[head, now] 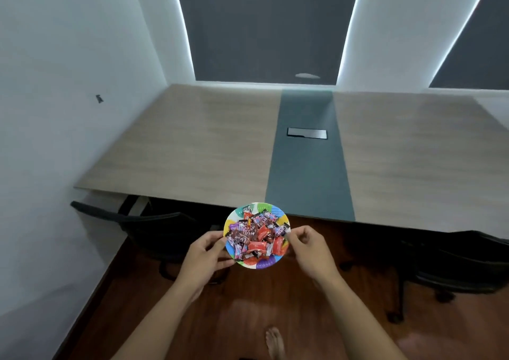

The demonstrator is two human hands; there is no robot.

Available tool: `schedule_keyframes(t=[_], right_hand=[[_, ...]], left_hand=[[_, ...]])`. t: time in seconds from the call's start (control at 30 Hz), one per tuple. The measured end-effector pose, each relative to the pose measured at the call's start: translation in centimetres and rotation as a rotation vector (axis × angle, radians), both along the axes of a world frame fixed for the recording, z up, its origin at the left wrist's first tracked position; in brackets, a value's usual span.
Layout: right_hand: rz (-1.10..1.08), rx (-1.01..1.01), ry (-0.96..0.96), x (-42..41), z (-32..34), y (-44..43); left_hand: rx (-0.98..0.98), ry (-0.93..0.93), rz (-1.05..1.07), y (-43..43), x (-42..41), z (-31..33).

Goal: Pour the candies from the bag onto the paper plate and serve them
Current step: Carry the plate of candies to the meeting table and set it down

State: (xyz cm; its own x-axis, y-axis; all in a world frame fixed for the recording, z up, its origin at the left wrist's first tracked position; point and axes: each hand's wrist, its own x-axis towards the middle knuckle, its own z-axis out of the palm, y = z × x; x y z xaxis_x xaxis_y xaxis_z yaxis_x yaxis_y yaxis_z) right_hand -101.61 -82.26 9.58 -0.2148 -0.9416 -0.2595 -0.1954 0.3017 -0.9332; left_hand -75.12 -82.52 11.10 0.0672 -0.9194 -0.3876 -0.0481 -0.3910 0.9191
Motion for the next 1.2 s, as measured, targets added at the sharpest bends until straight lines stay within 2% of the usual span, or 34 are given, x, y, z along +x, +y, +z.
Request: schedule_keyframes(t=[0.37, 0.67, 1.2], right_hand=[[-0.078, 0.095, 0.023, -10.9, -0.1, -13.2], [-0.099, 0.158, 0.021, -17.2, -0.7, -22.1], [0.001, 0.267, 0.052, -27.6, -5.2, -43.6]], left_hand=[[0.043, 0.064, -0.092, -16.1, -10.7, -1.5], [0.071, 0.025, -0.161, -26.4, -16.8, -2.9], [0.131, -0.063, -0.191, -47.3, -27.1, -6.4]])
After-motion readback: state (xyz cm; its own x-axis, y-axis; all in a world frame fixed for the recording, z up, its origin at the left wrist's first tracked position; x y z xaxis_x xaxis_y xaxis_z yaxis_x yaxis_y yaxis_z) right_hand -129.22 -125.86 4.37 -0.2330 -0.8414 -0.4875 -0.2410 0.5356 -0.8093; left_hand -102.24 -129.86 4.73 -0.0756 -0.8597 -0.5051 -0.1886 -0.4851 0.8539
